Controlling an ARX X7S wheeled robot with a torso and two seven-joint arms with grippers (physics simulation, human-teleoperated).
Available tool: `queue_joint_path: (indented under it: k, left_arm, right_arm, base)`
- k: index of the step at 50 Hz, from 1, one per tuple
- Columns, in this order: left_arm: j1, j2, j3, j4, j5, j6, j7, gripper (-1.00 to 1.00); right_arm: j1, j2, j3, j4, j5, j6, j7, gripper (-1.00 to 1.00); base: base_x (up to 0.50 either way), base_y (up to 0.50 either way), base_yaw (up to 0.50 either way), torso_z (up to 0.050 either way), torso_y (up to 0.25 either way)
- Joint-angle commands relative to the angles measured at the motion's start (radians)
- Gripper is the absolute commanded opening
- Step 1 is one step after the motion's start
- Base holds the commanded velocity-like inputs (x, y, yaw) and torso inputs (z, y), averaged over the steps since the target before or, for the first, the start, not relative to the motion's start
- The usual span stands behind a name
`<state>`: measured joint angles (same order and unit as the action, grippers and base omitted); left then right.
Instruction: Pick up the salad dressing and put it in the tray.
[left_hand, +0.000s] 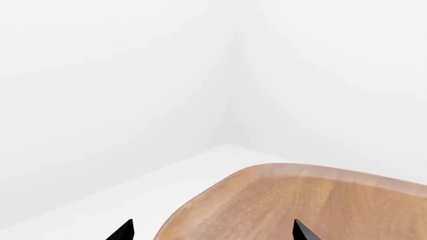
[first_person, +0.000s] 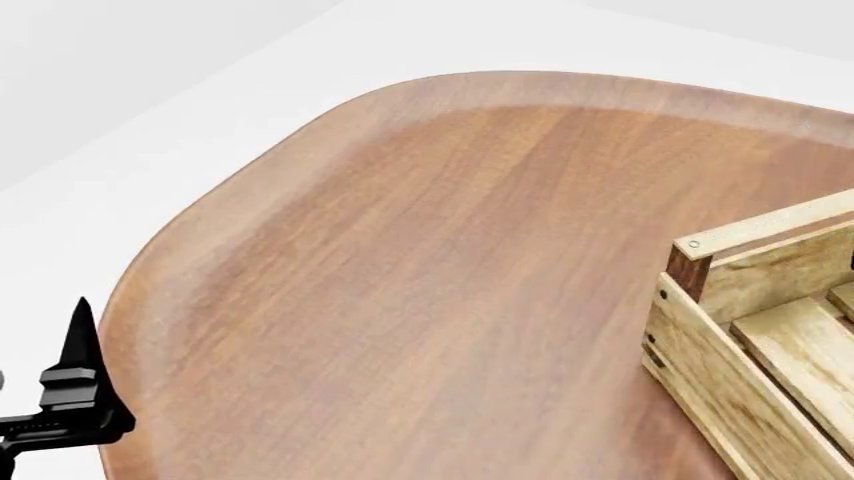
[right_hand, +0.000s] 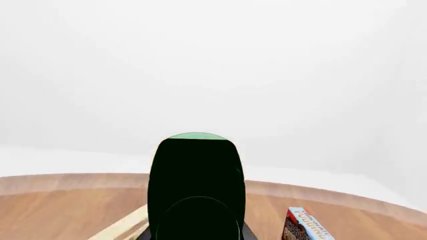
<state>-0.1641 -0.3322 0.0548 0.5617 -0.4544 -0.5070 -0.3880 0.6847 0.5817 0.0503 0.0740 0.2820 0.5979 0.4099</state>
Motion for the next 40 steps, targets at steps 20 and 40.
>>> queue_joint_path:
  k: [20,40]
  left_arm:
    - [0.0,-0.007,0.018,-0.011,0.005,0.01,-0.008,1.0]
    - [0.003,-0.013,0.021,-0.012,0.002,0.017,-0.013,1.0]
  right_arm:
    - [0.388,-0.038,-0.101,1.046,-0.196,-0.5,-0.016,-1.0]
    - [0.365,-0.077,-0.035,1.234,-0.239,-0.588,0.035,-1.0]
  base:
    - [0.0,0.0,0.0,0.0,0.001]
    - [0.0,0.0,0.0,0.0,0.001]
